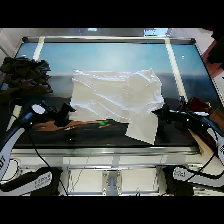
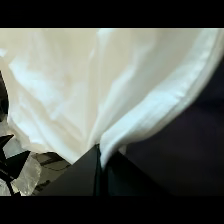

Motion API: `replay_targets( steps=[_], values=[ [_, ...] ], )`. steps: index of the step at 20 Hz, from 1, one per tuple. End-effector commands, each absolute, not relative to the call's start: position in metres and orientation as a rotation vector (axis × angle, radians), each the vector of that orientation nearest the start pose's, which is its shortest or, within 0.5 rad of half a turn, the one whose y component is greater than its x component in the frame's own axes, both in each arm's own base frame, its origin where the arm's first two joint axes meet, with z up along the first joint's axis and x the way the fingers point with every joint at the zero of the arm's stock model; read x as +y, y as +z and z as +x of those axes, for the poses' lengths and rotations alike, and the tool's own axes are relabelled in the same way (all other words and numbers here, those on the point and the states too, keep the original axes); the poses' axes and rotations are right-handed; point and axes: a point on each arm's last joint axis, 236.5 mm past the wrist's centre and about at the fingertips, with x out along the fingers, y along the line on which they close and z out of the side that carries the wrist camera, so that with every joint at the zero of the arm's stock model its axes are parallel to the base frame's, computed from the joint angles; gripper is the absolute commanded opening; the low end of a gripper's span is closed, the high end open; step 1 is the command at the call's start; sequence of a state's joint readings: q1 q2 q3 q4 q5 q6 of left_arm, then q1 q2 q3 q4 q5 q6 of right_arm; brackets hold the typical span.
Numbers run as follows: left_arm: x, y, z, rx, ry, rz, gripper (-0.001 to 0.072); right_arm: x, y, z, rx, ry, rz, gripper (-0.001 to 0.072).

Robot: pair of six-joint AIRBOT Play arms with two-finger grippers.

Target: Fold the shirts.

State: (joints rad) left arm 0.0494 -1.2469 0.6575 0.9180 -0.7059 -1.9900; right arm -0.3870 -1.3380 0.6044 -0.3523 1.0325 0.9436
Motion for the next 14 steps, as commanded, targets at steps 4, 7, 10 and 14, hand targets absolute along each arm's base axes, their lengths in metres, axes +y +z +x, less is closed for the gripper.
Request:
replay_targets(
  steps=[4,7,10,14],
  values=[
    [-0.079,-0.112,0.34,1.288,0.296,-1.117,0.0693,0.066,-0.052,0.355,1.064,0.333,1.096,0.0033],
    [-0.08,-0.109,0.347,1.26,0.301,-1.157,0.0286,0.066,-0.048,0.356,1.053,0.337,1.094,0.0033],
    [-0.084,-0.102,0.355,1.242,0.254,-1.151,0.001,0.068,-0.044,0.356,1.042,0.361,1.092,0.0032],
    [-0.093,-0.021,0.414,1.036,0.015,-1.092,0.001,0.072,-0.004,0.367,0.948,0.484,0.98,0.003]
  ],
)
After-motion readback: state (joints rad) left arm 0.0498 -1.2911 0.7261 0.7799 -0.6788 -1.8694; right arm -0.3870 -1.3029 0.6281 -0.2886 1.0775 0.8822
